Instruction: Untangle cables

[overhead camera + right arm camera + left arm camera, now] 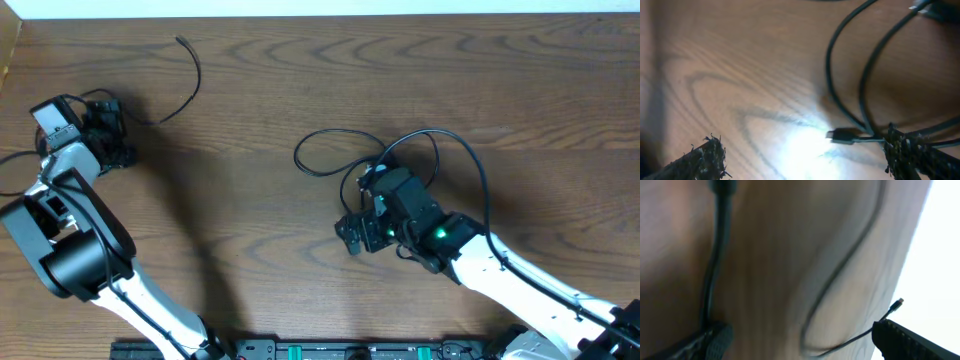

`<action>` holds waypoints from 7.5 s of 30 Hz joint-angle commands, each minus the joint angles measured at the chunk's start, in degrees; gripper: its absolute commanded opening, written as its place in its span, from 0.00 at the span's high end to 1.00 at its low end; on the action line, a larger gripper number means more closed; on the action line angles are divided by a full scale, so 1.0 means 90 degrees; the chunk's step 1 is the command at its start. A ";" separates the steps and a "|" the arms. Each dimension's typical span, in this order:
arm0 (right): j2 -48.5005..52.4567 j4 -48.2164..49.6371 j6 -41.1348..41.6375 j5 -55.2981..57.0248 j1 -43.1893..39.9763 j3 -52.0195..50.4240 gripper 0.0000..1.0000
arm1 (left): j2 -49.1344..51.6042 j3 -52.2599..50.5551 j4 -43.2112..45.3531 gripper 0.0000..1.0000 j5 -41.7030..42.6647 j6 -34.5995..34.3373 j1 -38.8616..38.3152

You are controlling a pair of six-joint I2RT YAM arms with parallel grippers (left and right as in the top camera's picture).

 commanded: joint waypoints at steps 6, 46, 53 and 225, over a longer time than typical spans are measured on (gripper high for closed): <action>0.0015 -0.0015 0.0049 0.0170 0.0323 0.0073 0.01 | -0.1294 -0.0243 -0.1117 0.04 -0.0738 -0.0593 0.0061; 0.0015 0.0024 0.0049 0.0172 0.0342 0.0073 0.01 | -0.0707 0.0129 -0.3050 0.04 -0.2696 0.1098 0.0027; 0.0015 0.0010 0.0049 0.0172 0.0340 0.0073 0.01 | -0.0333 0.0129 -0.1362 0.04 -0.2642 0.1375 0.0019; -0.4726 -0.4986 0.3529 0.4146 -0.0957 0.0117 0.01 | -0.3118 0.0129 -0.4906 0.93 -0.3536 0.5438 -0.4160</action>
